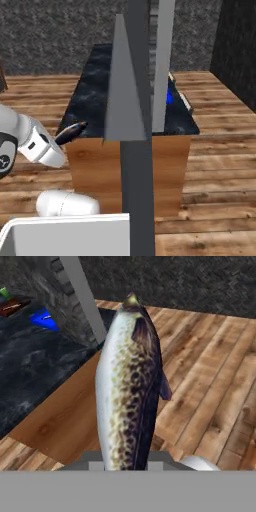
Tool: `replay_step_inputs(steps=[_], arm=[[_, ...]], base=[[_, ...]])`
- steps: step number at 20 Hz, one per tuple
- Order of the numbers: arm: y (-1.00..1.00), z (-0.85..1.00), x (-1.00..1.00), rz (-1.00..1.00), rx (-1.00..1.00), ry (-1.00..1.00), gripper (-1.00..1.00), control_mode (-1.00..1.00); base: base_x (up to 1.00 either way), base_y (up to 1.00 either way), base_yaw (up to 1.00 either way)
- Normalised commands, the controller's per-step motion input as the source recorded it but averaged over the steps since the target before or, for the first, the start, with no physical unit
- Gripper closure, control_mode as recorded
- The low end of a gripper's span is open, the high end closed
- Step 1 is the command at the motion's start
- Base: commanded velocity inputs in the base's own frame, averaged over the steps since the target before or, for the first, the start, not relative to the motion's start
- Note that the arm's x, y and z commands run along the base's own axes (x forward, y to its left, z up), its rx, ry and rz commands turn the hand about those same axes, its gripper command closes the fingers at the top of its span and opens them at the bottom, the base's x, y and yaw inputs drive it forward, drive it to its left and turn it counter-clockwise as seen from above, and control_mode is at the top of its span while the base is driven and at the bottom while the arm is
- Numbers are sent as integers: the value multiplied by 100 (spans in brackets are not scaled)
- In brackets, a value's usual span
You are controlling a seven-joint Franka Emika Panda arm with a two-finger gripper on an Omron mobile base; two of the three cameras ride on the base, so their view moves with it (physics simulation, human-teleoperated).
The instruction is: Gather the cucumber and onion from the fridge and place them on a tray on the dining counter. Then gather the fish and chicken drumstick from the fridge and place them on the other tray.
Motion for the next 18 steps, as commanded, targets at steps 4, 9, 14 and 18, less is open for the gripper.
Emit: replay_step_inputs(steps=[4,9,14,18], arm=[[0,0,0,0,0,0,100,100],[0,0,0,0,0,0,100,100],[0,0,0,0,0,0,100,100],[0,0,0,0,0,0,100,100]], base=[[3,-89,-1],[10,-92,0],[27,-87,0],[51,-61,0]])
